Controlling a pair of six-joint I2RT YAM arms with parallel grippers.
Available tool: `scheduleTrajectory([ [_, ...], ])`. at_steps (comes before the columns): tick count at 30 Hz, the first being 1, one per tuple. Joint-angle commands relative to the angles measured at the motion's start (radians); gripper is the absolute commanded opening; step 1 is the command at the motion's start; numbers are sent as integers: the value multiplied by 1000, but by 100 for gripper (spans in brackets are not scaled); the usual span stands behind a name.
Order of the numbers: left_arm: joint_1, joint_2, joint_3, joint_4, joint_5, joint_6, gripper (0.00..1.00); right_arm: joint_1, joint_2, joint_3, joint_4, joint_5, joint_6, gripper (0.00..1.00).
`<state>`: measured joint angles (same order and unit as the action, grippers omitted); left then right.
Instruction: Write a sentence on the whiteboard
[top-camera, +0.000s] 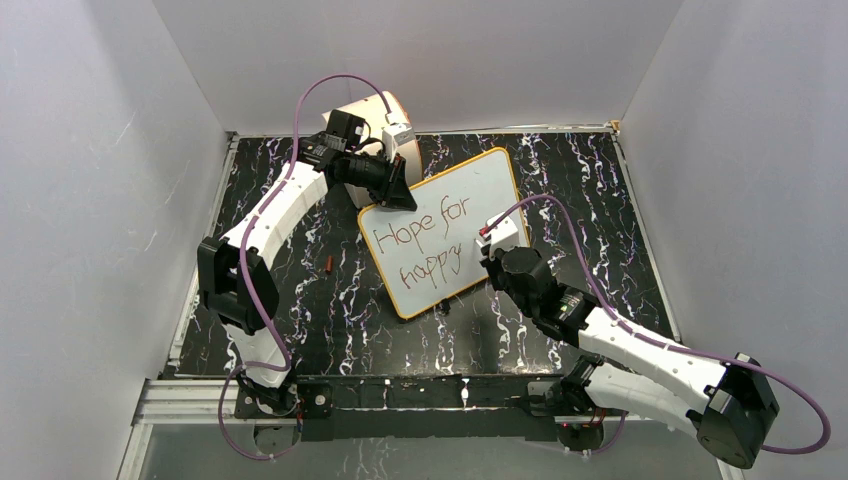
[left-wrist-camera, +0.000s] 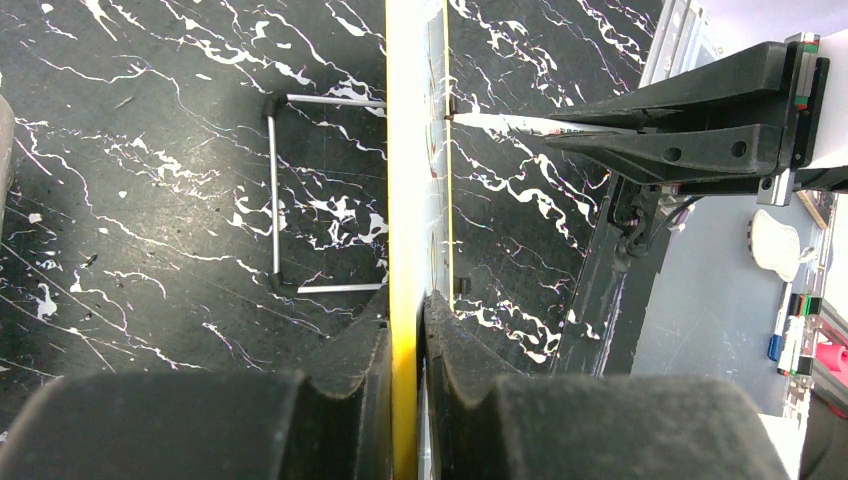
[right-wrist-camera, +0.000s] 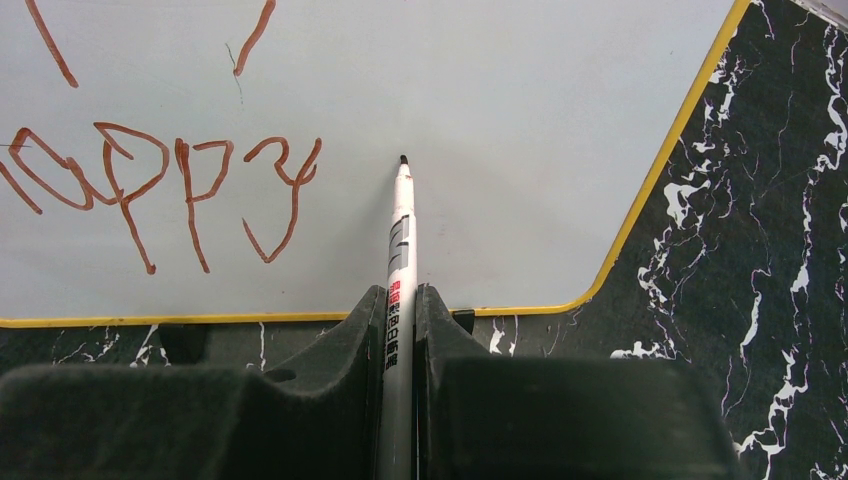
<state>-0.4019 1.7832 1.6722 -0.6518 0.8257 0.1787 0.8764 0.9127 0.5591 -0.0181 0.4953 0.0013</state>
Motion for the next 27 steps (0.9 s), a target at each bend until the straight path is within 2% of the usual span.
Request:
scheduleTrajectory([
  [1, -37, 22, -15, -96, -65, 64, 0, -6, -4, 2, 51, 17, 0, 0],
  [14, -38, 22, -13, -100, -54, 67, 0, -11, 24, -2, 88, 26, -23, 0],
  [27, -38, 25, -11, -103, -57, 68, 0, -14, 22, 4, 110, -56, -47, 0],
])
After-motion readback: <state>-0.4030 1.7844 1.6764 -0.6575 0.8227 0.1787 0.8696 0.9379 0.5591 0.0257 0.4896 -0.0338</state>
